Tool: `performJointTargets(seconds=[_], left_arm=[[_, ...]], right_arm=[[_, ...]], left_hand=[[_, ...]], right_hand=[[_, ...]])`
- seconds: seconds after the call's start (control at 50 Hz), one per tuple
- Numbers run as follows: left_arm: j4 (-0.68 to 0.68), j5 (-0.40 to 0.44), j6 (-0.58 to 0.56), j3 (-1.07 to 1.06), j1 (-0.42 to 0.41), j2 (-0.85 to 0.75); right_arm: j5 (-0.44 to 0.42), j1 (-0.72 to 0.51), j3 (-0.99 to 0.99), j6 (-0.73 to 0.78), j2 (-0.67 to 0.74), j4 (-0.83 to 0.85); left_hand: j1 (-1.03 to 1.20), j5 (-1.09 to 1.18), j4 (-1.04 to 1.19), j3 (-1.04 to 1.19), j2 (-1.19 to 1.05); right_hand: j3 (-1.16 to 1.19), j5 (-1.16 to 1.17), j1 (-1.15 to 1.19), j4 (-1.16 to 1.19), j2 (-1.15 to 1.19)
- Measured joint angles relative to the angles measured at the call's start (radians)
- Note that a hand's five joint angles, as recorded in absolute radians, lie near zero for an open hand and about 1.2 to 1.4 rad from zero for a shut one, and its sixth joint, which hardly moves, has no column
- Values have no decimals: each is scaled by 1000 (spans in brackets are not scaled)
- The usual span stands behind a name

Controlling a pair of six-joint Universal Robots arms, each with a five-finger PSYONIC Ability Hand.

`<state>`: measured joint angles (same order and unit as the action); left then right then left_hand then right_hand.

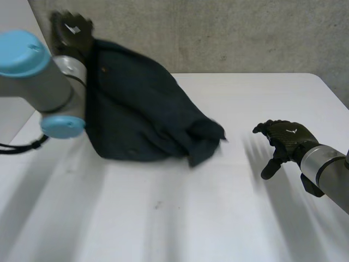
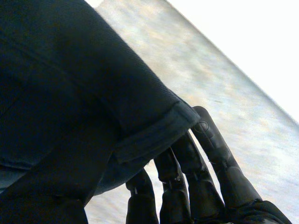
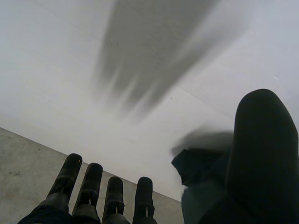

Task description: Fold the shorts.

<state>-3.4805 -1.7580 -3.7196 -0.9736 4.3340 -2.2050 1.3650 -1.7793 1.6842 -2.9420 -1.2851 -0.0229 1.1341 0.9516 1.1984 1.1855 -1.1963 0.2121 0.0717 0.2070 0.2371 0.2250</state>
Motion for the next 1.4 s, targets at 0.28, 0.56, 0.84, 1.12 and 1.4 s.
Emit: performJointTargets(seconds=[0.28,0.56,0.84,1.12,1.4], left_arm=[[-56,24,9,-29,-119,127],[-50,134,27,-106,-565,11],[-46,241,47,-255,-662,66],[32,103,103,-383,-360,343],[126,193,258,-550,-113,370]], right_arm=[[-13,-2,12,-4,-3,12],[54,97,37,-13,-58,123],[90,228,19,-5,-109,198],[-58,142,45,-1,-195,113],[-72,-277,-10,-29,-181,-32]], left_hand=[[0,0,0,6,-2],[0,0,0,7,-3],[-890,-892,-955,-936,956],[-890,-892,-955,-936,957],[-889,-889,-953,-936,954]], right_hand=[[0,0,0,0,0],[0,0,0,0,0],[0,0,0,0,0],[0,0,0,0,0],[0,0,0,0,0]])
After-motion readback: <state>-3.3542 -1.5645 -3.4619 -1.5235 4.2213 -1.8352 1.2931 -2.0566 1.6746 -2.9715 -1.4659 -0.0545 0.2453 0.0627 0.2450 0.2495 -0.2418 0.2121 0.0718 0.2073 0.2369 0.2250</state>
